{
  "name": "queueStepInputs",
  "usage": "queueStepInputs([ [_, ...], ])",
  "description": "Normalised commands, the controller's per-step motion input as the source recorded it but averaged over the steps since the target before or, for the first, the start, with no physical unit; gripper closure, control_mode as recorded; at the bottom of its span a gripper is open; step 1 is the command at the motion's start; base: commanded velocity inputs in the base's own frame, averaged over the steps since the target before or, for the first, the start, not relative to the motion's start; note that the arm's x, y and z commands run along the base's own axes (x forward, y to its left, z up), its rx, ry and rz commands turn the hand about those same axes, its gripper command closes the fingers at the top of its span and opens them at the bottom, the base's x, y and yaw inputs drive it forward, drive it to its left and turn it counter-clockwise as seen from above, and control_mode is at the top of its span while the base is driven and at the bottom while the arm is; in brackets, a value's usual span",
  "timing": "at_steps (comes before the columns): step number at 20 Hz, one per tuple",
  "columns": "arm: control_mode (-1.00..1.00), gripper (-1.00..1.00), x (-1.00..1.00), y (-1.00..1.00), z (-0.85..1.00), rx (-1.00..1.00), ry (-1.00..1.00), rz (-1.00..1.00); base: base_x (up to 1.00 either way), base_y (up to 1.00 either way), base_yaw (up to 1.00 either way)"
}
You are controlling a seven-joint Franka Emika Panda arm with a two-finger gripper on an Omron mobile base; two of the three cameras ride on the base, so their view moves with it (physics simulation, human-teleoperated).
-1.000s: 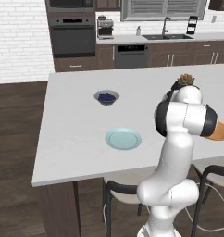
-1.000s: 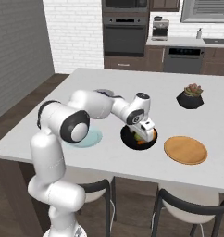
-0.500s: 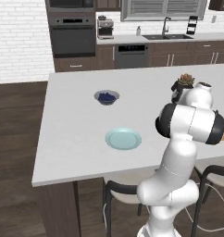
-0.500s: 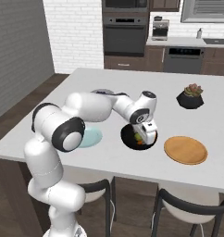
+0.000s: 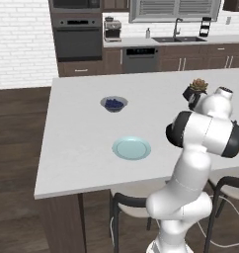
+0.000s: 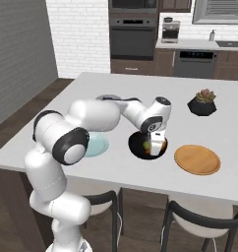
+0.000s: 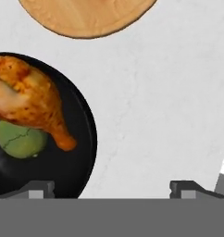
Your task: Pick the chicken drumstick and lime from their plates and place them in the bowl. Then put the bowl in the fridge.
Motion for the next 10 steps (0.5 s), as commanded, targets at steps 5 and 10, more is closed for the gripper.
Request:
queueStepInputs([
  [5, -1.00, -1.00, -0.19, 0.27, -0.22, 0.03, -0.25, -0.17, 0.00, 0.00, 0.00],
  [10, -1.00, -1.00, 0.00, 0.56, -0.36, -0.06, -0.02, 0.00, 0.00, 0.00, 0.00],
])
